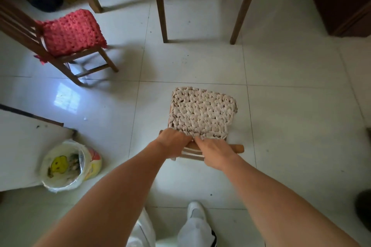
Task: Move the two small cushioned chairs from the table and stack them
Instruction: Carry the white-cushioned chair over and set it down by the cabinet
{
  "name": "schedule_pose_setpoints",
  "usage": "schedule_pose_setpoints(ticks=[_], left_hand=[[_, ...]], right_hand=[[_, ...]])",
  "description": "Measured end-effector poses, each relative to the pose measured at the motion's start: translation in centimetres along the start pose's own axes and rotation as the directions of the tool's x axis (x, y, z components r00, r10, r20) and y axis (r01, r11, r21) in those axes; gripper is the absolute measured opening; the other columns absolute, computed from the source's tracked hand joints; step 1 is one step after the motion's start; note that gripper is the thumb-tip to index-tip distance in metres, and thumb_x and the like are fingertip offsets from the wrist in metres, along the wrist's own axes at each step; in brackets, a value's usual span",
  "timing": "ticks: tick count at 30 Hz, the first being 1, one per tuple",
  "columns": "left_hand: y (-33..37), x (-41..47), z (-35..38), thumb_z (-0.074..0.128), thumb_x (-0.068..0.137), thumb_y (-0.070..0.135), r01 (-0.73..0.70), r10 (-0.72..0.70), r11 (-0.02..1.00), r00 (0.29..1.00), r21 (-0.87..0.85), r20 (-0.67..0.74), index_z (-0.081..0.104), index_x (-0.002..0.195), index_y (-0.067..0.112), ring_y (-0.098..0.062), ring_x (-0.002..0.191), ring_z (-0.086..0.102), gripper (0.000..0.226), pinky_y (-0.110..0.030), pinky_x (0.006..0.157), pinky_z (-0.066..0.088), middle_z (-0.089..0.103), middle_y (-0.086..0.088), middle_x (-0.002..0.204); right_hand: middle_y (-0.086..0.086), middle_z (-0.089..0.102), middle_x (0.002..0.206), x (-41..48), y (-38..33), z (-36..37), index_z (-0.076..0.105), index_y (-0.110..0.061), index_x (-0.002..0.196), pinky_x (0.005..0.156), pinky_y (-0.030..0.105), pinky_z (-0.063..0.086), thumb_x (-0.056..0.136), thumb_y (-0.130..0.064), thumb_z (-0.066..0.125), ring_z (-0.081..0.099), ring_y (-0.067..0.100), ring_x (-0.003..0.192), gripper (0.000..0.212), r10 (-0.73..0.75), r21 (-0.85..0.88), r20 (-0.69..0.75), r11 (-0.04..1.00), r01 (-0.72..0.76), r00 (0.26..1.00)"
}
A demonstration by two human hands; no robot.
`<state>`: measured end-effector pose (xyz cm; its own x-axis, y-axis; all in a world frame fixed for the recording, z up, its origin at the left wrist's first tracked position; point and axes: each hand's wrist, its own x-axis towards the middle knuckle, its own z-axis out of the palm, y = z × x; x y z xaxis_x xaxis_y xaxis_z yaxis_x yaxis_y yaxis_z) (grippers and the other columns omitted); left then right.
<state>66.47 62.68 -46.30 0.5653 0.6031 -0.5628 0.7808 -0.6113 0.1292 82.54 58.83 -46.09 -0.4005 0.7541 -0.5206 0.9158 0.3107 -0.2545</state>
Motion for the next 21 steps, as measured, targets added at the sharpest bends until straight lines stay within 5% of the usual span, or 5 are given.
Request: schedule_pose_setpoints(ticks=[7, 13, 21], left_hand=[[-5.8, -2.0, -5.1, 0.061, 0.088, 0.024, -0.094, 0.100, 0.990, 0.993, 0.104, -0.060, 0.053, 0.111, 0.024, -0.019, 0.081, 0.059, 0.025, -0.032, 0.078, 0.048, 0.067, 0.002, 0.092], [-14.8, -6.0, -8.5, 0.056, 0.091, 0.019, -0.119, 0.135, 0.982, 0.986, 0.148, -0.100, 0.054, 0.115, 0.022, -0.021, 0.093, 0.061, 0.025, -0.035, 0.089, 0.046, 0.067, 0.000, 0.100], [-30.9, -11.4, -10.8, 0.053, 0.089, 0.014, -0.065, 0.153, 0.909, 0.971, 0.412, -0.184, 0.054, 0.112, 0.021, -0.025, 0.106, 0.059, 0.025, -0.044, 0.107, 0.029, 0.066, -0.001, 0.105]], right_hand=[[0.007, 0.067, 0.100, 2.1, -4.5, -5.1, 0.041, -0.016, 0.119, 0.065, 0.033, 0.042, 0.087, -0.016, 0.060, 0.067, 0.026, 0.085, 0.038, 0.058, 0.152, -0.051, 0.987, -0.050, 0.997], [0.003, 0.063, 0.091, 6.7, -12.5, -10.4, 0.041, -0.016, 0.118, 0.064, 0.030, 0.042, 0.090, -0.020, 0.059, 0.057, 0.019, 0.073, 0.034, 0.096, 0.217, -0.076, 0.973, -0.078, 0.992], [0.012, 0.066, 0.110, 17.7, -25.9, -16.2, 0.038, -0.010, 0.123, 0.080, 0.042, 0.051, 0.090, -0.026, 0.060, 0.066, 0.032, 0.099, 0.043, 0.220, 0.378, -0.088, 0.910, -0.172, 0.971]])
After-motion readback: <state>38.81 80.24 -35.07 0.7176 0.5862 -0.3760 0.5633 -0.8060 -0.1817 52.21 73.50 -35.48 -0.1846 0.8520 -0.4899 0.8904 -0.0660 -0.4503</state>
